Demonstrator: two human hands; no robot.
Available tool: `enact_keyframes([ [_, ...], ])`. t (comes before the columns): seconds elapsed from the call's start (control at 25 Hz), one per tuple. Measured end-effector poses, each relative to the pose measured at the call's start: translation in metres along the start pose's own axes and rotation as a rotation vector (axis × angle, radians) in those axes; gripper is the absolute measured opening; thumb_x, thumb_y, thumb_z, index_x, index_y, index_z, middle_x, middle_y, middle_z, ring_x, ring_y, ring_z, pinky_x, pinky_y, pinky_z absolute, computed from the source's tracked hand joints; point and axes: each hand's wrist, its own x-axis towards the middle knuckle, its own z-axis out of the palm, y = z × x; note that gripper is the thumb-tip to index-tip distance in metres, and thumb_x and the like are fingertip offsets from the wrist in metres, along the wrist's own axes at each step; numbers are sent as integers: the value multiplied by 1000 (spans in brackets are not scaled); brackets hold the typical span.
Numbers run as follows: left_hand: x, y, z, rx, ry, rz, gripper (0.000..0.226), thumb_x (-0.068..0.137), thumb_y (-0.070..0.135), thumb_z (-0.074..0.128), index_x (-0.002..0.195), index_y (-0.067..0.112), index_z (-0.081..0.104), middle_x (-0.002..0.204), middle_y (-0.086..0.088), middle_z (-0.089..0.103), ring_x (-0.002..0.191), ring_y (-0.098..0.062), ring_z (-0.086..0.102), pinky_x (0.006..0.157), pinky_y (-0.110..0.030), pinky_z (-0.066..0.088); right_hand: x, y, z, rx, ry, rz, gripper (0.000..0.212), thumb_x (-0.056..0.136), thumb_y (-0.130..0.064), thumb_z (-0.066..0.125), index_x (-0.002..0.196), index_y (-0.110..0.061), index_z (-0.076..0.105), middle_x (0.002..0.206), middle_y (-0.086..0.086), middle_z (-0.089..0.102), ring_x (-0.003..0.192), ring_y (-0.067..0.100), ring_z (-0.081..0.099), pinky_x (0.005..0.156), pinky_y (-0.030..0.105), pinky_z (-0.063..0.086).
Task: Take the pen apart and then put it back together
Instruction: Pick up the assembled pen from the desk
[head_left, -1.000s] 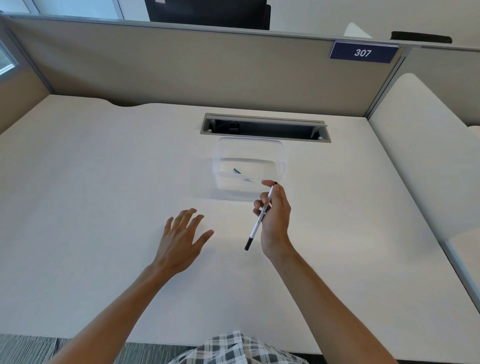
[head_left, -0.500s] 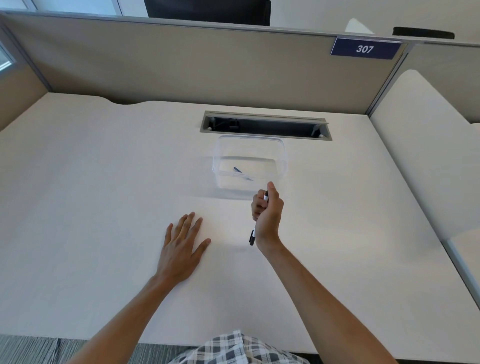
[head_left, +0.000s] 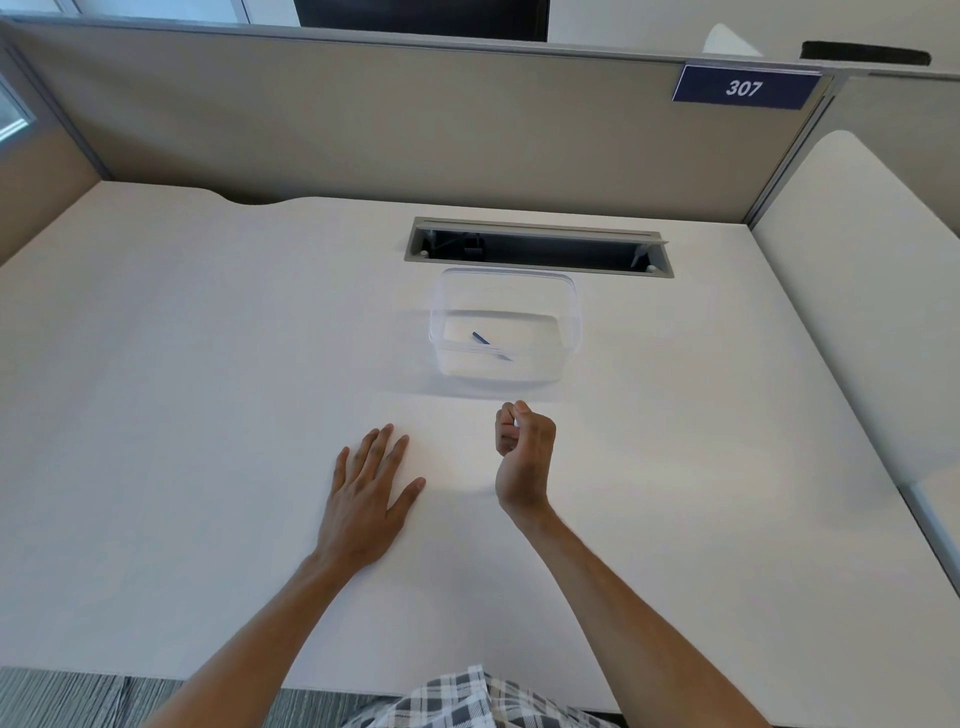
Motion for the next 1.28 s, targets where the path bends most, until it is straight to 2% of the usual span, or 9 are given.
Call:
enact_keyframes([
  [0.2, 0, 0, 1, -7, 6, -2, 76, 92, 69, 8, 153, 27, 23, 164, 5, 13, 151, -12, 5, 122, -41, 3, -2, 5, 1, -41, 11, -61, 37, 86, -39, 33, 51, -38, 22, 49, -12, 16, 51, 6, 13, 53, 25, 11],
  [0.48, 1, 0, 1, 8, 6, -5, 71, 94, 64, 16, 153, 27, 24, 164, 4, 14, 151, -13, 6, 122, -40, 2, 0, 7, 2, -16, 44, -72, 32, 83, -38, 34, 55, -36, 19, 51, -12, 16, 52, 7, 12, 54, 26, 10],
  [0.64, 1, 0, 2, 15, -1, -9, 71, 93, 64, 15, 153, 27, 23, 164, 4, 13, 151, -12, 4, 122, -40, 2, 0, 8, 2, -41, 63, -80, 36, 82, -38, 33, 48, -36, 22, 47, -11, 17, 50, 6, 13, 54, 27, 10],
  [1.28, 0, 0, 3, 15, -2, -11, 71, 93, 64, 15, 153, 27, 22, 164, 5, 13, 151, -12, 4, 123, -41, 2, 0, 10, 1, -52, 54, -108, 34, 82, -34, 32, 50, -37, 21, 47, -11, 16, 50, 6, 12, 54, 26, 9],
])
